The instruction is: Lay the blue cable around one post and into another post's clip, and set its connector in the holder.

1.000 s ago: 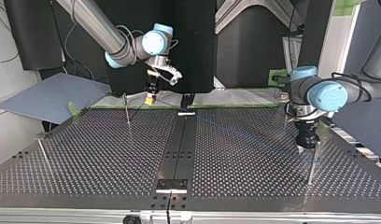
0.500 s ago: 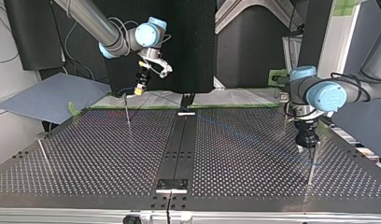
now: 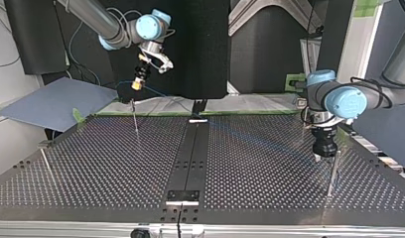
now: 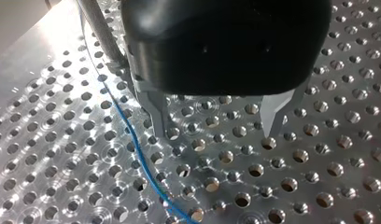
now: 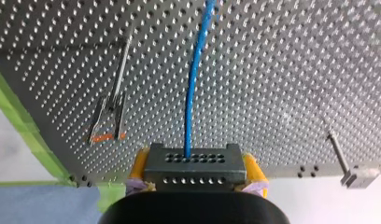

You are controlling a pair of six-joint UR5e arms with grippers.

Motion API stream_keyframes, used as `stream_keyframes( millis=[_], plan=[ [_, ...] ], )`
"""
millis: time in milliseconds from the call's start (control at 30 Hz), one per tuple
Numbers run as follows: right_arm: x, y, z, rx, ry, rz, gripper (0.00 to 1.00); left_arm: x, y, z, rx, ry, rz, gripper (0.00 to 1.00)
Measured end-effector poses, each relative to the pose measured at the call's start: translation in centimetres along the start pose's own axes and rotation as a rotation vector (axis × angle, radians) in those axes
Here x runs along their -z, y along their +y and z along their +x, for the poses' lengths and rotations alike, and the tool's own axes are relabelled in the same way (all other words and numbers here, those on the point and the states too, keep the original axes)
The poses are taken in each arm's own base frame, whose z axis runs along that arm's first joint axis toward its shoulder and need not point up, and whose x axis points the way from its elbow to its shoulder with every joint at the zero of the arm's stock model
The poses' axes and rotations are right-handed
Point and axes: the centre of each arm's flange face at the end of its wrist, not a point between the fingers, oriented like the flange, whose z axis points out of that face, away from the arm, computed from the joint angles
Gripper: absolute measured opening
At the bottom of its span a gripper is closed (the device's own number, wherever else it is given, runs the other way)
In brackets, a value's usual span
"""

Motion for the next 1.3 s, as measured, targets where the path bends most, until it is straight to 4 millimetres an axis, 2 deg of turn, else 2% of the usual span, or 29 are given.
stream_keyframes(
  millis=[367,700,1100,1300],
  plan=[
    [1.0,3.5,-1.9,-0.029,-0.008,0.005,0.00,0.1,-0.1,0.1,0.000,0.003,0.000,1.00],
    [1.4,8.5,-3.5,-0.022,-0.061,-0.003,0.00,0.1,-0.2,0.2,0.000,0.005,0.004,1.00],
    [1.9,13.6,-4.6,-0.004,-0.086,-0.005,0.00,0.2,-0.4,0.2,-0.002,0.007,0.009,1.00],
    [-0.1,14.8,-4.3,0.002,-0.072,-0.003,0.00,0.2,-0.4,0.2,-0.008,0.007,0.009,1.00]
  ],
)
